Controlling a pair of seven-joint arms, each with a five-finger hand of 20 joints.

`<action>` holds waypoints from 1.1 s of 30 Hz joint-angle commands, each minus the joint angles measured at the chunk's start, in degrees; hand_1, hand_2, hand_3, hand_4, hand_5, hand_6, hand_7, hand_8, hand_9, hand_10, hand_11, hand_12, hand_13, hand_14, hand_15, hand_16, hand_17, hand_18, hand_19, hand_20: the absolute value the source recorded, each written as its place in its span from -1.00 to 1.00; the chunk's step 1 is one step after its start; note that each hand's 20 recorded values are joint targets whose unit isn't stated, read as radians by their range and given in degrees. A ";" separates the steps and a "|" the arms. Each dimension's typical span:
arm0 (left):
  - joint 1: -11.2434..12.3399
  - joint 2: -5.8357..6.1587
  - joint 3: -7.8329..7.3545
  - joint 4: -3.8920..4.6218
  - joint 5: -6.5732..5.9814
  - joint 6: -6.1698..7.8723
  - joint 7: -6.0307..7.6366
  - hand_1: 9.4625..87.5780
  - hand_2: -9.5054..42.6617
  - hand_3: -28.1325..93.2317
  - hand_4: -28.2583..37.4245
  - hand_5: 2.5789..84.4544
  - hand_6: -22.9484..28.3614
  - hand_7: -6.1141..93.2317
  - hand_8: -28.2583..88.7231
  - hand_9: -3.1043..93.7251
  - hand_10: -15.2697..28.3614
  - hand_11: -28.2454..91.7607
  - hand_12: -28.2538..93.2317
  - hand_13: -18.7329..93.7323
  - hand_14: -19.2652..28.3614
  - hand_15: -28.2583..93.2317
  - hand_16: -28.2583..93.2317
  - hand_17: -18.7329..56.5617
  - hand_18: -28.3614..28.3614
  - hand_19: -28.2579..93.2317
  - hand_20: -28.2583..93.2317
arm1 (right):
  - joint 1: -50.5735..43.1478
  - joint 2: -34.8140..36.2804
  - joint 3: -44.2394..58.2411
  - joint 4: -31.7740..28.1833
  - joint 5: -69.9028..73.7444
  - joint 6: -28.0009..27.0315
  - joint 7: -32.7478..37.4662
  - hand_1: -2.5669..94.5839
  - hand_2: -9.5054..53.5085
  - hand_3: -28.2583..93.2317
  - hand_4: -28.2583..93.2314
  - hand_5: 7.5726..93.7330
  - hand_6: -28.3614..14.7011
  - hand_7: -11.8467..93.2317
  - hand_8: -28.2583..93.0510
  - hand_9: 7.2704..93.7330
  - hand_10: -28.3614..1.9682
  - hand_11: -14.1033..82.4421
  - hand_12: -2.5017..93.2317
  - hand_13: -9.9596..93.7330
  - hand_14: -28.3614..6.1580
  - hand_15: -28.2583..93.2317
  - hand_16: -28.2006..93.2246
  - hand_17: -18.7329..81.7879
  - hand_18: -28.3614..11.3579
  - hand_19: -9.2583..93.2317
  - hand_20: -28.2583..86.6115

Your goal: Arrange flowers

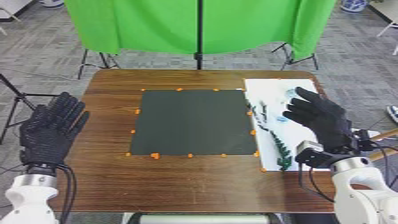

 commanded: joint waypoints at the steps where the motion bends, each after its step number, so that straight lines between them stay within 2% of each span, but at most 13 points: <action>1: 1.12 -0.71 -0.24 -0.06 -0.44 -0.30 -0.09 -0.56 -0.06 0.68 -1.00 0.08 0.13 -0.64 -0.68 -0.20 0.27 -0.30 -0.45 -0.22 0.25 -0.16 -0.71 -0.55 0.39 -0.04 -0.40 | -1.17 -0.66 1.40 -0.92 -0.57 -0.80 0.03 -0.67 -0.55 0.85 -1.00 -0.28 0.14 -0.44 -0.75 -0.25 -0.28 -0.56 -0.72 -0.14 -0.25 -0.33 -0.30 -0.33 -0.48 -0.19 -0.21; 8: 1.03 -0.42 -0.54 -0.08 -0.40 -0.18 -0.21 -0.55 -0.06 0.68 -1.00 0.08 0.13 -0.64 -0.68 -0.19 0.28 -0.30 -0.45 -0.22 0.25 -0.16 -0.71 -0.55 0.39 -0.04 -0.40 | -1.63 -1.18 2.11 -1.39 -0.71 -2.11 -0.18 -0.67 -0.58 0.85 -1.00 -0.27 0.13 -0.44 -0.75 -0.25 -0.31 -0.56 -0.72 -0.14 -0.26 -0.33 -0.30 -0.33 -0.49 -0.19 -0.21; 16: 1.68 -0.60 -0.72 -0.36 -0.53 -0.05 -0.24 -0.56 -0.06 0.68 -1.00 0.08 0.13 -0.64 -0.68 -0.19 0.28 -0.30 -0.45 -0.21 0.25 -0.16 -0.71 -0.55 0.39 -0.04 -0.40 | -1.86 0.21 1.14 -1.26 -4.43 0.29 -1.46 -0.66 -0.60 0.84 -1.00 -0.26 0.13 -0.43 -0.75 -0.26 -0.30 -0.56 -0.71 -0.14 -0.27 -0.32 -0.30 -0.33 -0.50 -0.18 -0.21; 18: 1.77 -0.68 -0.70 -0.35 -1.14 -0.12 -0.18 -0.56 -0.06 0.68 -1.00 0.08 0.13 -0.64 -0.68 -0.19 0.28 -0.30 -0.45 -0.21 0.25 -0.16 -0.71 -0.55 0.39 -0.04 -0.40 | -2.51 0.37 1.12 -1.41 -5.11 0.67 -2.81 -0.66 -0.75 0.83 -0.99 -0.26 0.13 -0.43 -0.75 -0.28 -0.34 -0.56 -0.71 -0.18 -0.28 -0.31 -0.29 -0.35 -0.52 -0.16 -0.20; 20: 1.93 -0.75 -0.66 -0.43 -1.21 -0.06 -0.12 -0.56 -0.06 0.68 -1.00 0.08 0.13 -0.64 -0.68 -0.19 0.28 -0.30 -0.44 -0.21 0.25 -0.16 -0.71 -0.55 0.39 -0.04 -0.40 | -2.24 0.19 1.48 -1.70 -6.96 -0.18 -1.97 -0.66 -0.82 0.83 -0.99 -0.26 0.12 -0.43 -0.75 -0.31 -0.36 -0.57 -0.71 -0.20 -0.28 -0.31 -0.29 -0.35 -0.53 -0.15 -0.20; 24: 1.99 -0.68 -0.52 -0.48 -1.27 0.21 0.21 -0.55 -0.06 0.68 -1.00 0.08 0.13 -0.64 -0.68 -0.19 0.28 -0.30 -0.44 -0.21 0.25 -0.16 -0.71 -0.55 0.39 -0.04 -0.40 | -2.60 1.69 -0.11 -2.60 -21.84 2.05 -1.01 -0.63 -0.88 0.82 -0.99 -0.27 0.11 -0.43 -0.75 -0.32 -0.36 -0.57 -0.71 -0.22 -0.29 -0.31 -0.28 -0.36 -0.55 -0.14 -0.19; 25: 1.78 -0.60 -0.42 -0.36 -1.27 0.17 0.17 -0.55 -0.06 0.68 -1.00 0.08 0.13 -0.63 -0.68 -0.19 0.28 -0.30 -0.44 -0.21 0.25 -0.16 -0.71 -0.55 0.39 -0.04 -0.40 | -3.41 2.41 -0.91 -2.80 -26.96 4.14 -1.72 -0.63 -0.89 0.82 -0.99 -0.27 0.10 -0.43 -0.75 -0.33 -0.36 -0.57 -0.70 -0.22 -0.30 -0.30 -0.28 -0.37 -0.56 -0.12 -0.18; 26: 1.88 -0.59 -0.40 -0.43 -1.30 0.22 0.27 -0.55 -0.06 0.68 -1.00 0.08 0.13 -0.63 -0.68 -0.19 0.28 -0.30 -0.44 -0.21 0.25 -0.16 -0.71 -0.55 0.39 -0.04 -0.40 | -0.84 6.54 -6.47 -0.96 -30.53 10.72 0.61 -0.62 -0.92 0.82 -0.99 -0.27 0.10 -0.43 -0.75 -0.33 -0.36 -0.57 -0.70 -0.23 -0.31 -0.30 -0.27 -0.38 -0.59 -0.09 -0.17; 30: 2.18 -0.59 -0.35 -0.54 -1.54 0.55 0.52 -0.56 -0.06 0.68 -1.00 0.08 0.13 -0.63 -0.68 -0.19 0.27 -0.30 -0.44 -0.21 0.27 -0.15 -0.71 -0.55 0.40 -0.03 -0.39 | -3.02 6.80 -7.01 -1.83 -44.05 12.92 1.46 -0.64 -1.00 0.80 -1.00 -0.19 0.10 -0.38 -0.76 -0.29 -0.34 -0.54 -0.68 -0.22 -0.35 -0.25 -0.25 -0.38 -0.64 -0.02 -0.16; 33: 2.33 -0.46 -0.11 -0.52 -2.02 0.68 0.67 -0.56 -0.06 0.68 -1.00 0.08 0.13 -0.63 -0.68 -0.19 0.27 -0.30 -0.44 -0.22 0.29 -0.14 -0.70 -0.56 0.40 -0.03 -0.39 | -4.67 7.74 -8.52 -2.22 -56.04 14.34 4.89 -0.61 -1.00 0.81 -1.00 -0.14 0.10 -0.27 -0.78 -0.17 -0.37 -0.43 -0.62 -0.14 -0.35 -0.03 -0.22 -0.35 -0.68 0.15 -0.11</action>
